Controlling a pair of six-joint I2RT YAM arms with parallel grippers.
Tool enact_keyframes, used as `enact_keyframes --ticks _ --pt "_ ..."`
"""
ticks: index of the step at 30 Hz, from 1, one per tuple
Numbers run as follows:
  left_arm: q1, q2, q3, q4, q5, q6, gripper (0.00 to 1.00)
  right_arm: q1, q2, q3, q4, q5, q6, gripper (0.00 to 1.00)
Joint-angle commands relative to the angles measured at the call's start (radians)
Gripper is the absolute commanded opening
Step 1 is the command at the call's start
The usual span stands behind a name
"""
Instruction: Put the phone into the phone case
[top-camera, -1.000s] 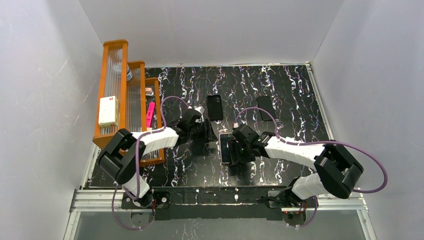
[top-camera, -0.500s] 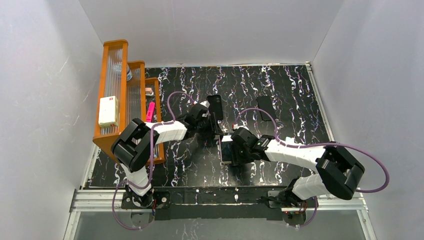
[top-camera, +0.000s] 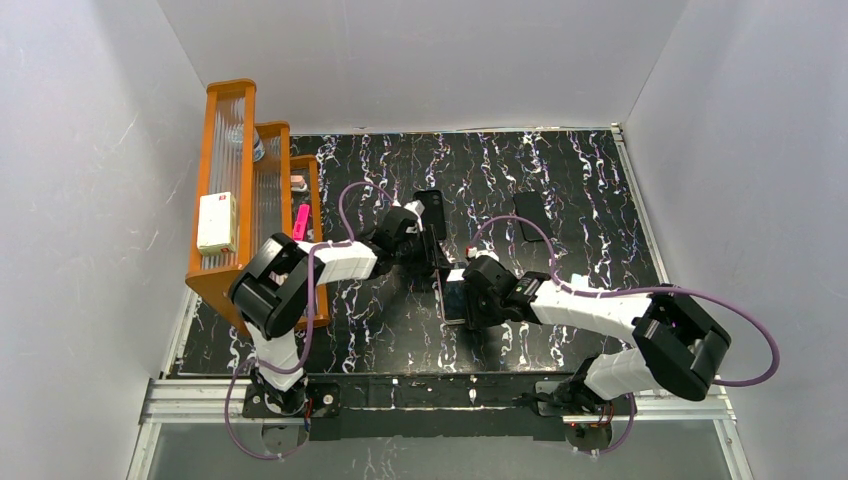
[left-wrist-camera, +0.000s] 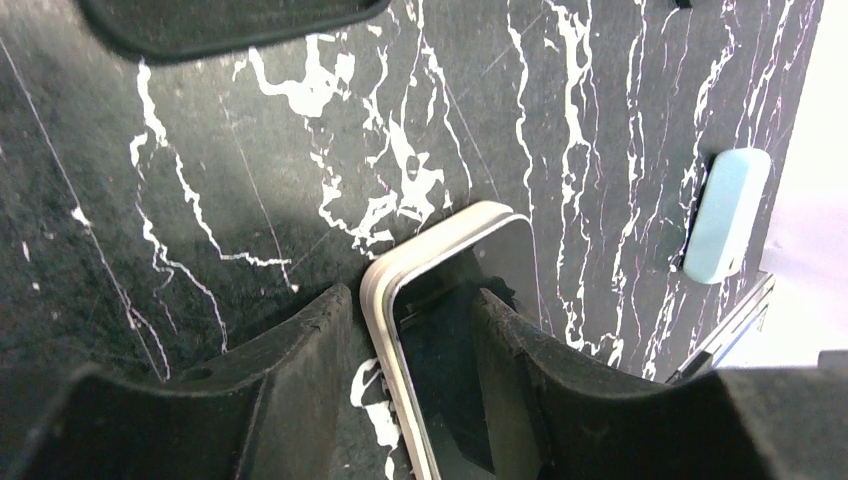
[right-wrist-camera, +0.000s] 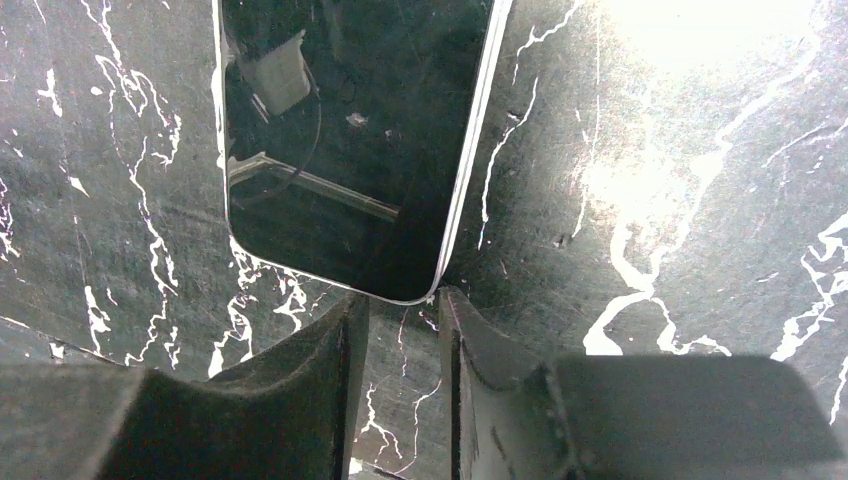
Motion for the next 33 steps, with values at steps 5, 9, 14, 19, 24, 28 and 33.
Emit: enact_keyframes --ticks 5,9,14,19,24,28,33 --pt "0.003 -0.124 -0.084 -0.064 0.02 -0.003 0.45 -0.005 -0.074 0.063 -0.023 0.01 0.032 0.49" --pt "0.003 -0.151 -0.11 -0.079 0.035 -0.026 0.45 -0.038 -0.109 0.064 -0.017 -0.031 0.011 0.62" --pt "0.004 -0.16 -0.144 -0.034 0.076 -0.06 0.45 -0.175 -0.081 0.063 0.052 -0.171 -0.028 0.65" --pt "0.004 -0.156 -0.171 0.013 0.111 -0.087 0.45 -0.276 -0.068 0.014 0.177 -0.308 -0.016 0.71" --pt "0.003 -0.141 -0.185 0.063 0.134 -0.116 0.43 -0.31 -0.04 -0.027 0.288 -0.368 0.013 0.76" --pt "0.003 -0.126 -0.191 0.07 0.142 -0.125 0.43 -0.324 -0.021 -0.046 0.33 -0.356 0.044 0.79" --pt "0.001 -0.12 -0.209 0.071 0.137 -0.131 0.43 -0.341 0.004 -0.074 0.409 -0.374 0.079 0.82"
